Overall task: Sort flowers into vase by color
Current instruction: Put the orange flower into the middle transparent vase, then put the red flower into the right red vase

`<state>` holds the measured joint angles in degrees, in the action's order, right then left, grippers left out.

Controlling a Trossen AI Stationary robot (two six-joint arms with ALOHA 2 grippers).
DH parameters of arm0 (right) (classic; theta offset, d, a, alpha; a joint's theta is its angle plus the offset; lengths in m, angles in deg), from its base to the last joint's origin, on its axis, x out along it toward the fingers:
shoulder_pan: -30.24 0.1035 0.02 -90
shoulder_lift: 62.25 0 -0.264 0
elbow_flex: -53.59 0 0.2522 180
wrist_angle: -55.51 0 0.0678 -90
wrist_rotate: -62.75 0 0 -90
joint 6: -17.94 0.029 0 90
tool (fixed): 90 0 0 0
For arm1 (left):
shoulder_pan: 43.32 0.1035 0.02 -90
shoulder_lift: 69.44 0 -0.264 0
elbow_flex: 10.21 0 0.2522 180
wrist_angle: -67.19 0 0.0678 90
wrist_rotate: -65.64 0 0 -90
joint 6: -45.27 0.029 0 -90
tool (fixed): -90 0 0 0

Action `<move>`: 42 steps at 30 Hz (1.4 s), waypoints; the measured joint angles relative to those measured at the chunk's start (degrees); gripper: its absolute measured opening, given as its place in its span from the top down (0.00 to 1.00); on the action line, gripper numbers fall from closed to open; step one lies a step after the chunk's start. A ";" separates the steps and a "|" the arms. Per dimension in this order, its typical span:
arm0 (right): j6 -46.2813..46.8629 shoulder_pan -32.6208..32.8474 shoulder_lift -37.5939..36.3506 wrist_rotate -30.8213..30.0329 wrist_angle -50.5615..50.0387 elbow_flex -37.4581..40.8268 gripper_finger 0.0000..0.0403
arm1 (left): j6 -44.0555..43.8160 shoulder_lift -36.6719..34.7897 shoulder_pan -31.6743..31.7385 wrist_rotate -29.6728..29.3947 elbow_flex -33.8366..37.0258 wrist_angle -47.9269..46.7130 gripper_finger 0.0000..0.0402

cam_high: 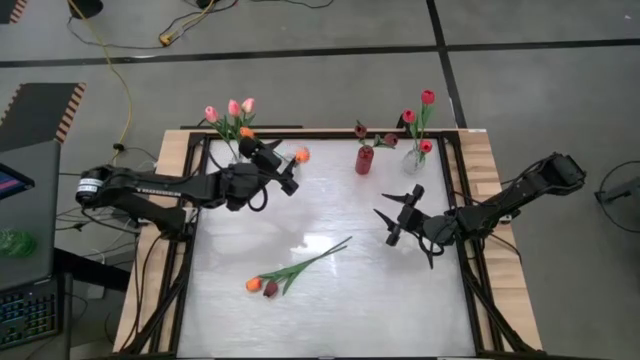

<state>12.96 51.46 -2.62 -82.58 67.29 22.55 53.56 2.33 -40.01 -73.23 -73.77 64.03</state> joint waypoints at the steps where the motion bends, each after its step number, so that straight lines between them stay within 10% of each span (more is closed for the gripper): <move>1: 0.42 0.00 -0.01 0.00 -0.02 0.00 0.37 | 0.24 -0.55 0.00 0.60 0.00 -0.97 0.35; 27: 0.59 0.01 0.00 0.00 0.00 0.00 0.37 | -9.81 -2.09 -11.52 2.56 0.02 -16.22 0.35; 42: 0.59 0.06 -0.02 3.33 1.30 -0.02 0.37 | -45.78 2.74 -22.40 31.12 0.13 -29.30 0.35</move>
<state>13.56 51.52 -2.64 -79.25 68.59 22.53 7.79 5.07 -62.42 -42.11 -73.64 34.74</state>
